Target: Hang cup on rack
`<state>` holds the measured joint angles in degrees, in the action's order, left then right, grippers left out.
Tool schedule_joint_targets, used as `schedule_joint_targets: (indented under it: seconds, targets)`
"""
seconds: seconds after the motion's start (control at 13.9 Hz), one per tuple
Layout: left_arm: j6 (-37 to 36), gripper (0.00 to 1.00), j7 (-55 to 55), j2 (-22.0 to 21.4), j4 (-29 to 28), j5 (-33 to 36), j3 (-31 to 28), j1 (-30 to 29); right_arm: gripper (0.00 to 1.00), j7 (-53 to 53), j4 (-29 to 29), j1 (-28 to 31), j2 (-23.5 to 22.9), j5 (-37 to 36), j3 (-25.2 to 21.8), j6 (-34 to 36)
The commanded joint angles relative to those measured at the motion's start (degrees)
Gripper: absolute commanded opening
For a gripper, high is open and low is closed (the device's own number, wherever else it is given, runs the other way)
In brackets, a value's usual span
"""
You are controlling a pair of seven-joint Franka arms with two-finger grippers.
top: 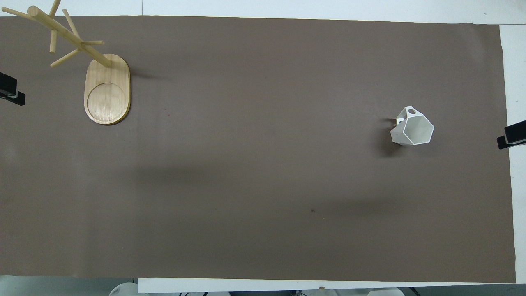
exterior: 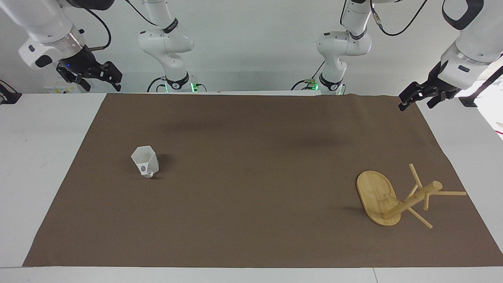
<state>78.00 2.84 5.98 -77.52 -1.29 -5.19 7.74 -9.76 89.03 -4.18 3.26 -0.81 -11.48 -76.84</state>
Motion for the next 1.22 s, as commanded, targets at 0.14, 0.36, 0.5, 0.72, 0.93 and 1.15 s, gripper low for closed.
schedule_joint_targets:
  seconds: [0.14, 0.36, 0.5, 0.72, 0.93, 1.15]
  targets:
    - [1.1, 1.0, -0.38, -1.77, -2.37, -0.21, 0.36, -0.71, 1.0, -33.24, 3.16, 2.59, 0.34, 0.02, -0.47, -8.49]
    - [1.1, 1.0, -0.38, -1.77, -2.37, -0.21, 0.36, -0.71, 1.0, -59.59, 3.34, 10.22, -4.48, 9.12, -0.47, -11.92]
    - [1.1, 1.0, -0.38, -1.77, -2.37, -0.21, 0.36, -0.71, 1.0, -74.28, 2.73, 16.54, -9.83, 20.26, -0.47, -12.55]
    - [1.1, 1.0, -0.38, -1.77, -2.37, -0.21, 0.36, -0.71, 1.0, -92.85, -0.33, 23.06, -19.05, 31.71, -0.12, -9.66]
    - [1.1, 1.0, -0.38, -1.77, -2.37, -0.21, 0.36, -0.71, 1.0, -107.54, -9.1, 29.64, -32.57, 40.77, 3.02, -3.78]
    - [1.1, 1.0, -0.38, -1.77, -2.37, -0.21, 0.36, -0.71, 1.0, -116.52, -14.41, 40.62, -43.93, 42.38, 17.22, -1.21]
